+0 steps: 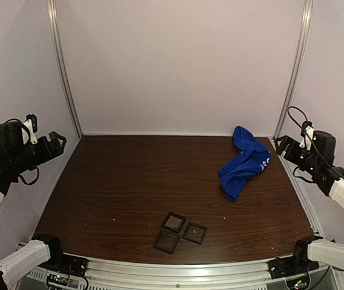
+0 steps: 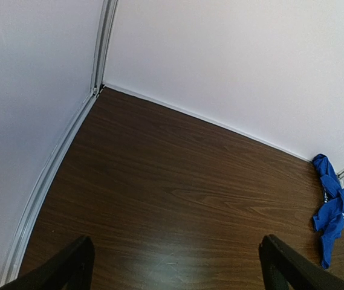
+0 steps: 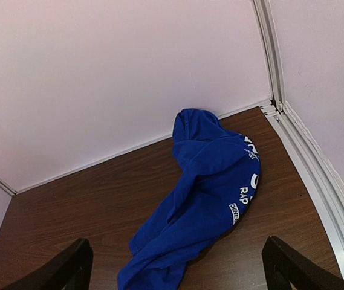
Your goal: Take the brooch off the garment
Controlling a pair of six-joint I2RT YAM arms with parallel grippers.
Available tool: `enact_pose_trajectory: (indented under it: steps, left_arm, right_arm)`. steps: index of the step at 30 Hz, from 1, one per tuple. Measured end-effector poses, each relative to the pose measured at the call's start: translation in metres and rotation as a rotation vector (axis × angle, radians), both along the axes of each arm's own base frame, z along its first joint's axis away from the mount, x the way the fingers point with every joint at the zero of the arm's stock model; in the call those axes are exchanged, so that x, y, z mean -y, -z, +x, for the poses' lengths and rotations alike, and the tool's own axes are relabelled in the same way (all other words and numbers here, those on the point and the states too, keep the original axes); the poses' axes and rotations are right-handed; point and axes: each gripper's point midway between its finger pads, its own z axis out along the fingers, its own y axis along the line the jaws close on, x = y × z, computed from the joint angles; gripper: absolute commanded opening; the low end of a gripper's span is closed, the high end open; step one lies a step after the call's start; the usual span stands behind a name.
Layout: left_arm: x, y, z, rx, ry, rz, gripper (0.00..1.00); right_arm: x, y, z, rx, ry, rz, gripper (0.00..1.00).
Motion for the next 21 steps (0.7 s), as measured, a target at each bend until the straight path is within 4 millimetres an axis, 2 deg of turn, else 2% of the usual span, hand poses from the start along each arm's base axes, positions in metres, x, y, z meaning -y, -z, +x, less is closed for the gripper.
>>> enact_pose_trajectory:
  steps: [9,15,18,21]
  left_arm:
    - [-0.007,-0.004,0.002,0.019,-0.028,0.033,0.97]
    - [0.012,-0.003,0.021,-0.014,0.073,0.017,0.97]
    - [0.025,0.005,0.031,-0.046,0.137,-0.001,0.97]
    - [0.033,0.011,0.038,-0.063,0.179,-0.014,0.97]
  right_arm:
    - [-0.015,-0.005,-0.003,0.013,-0.093,-0.006,0.98]
    - [-0.029,-0.003,0.011,-0.067,-0.166,0.016,0.88]
    - [-0.038,0.013,0.023,-0.144,-0.208,0.041,0.85]
    - [-0.046,0.045,0.034,-0.258,-0.227,0.068,0.8]
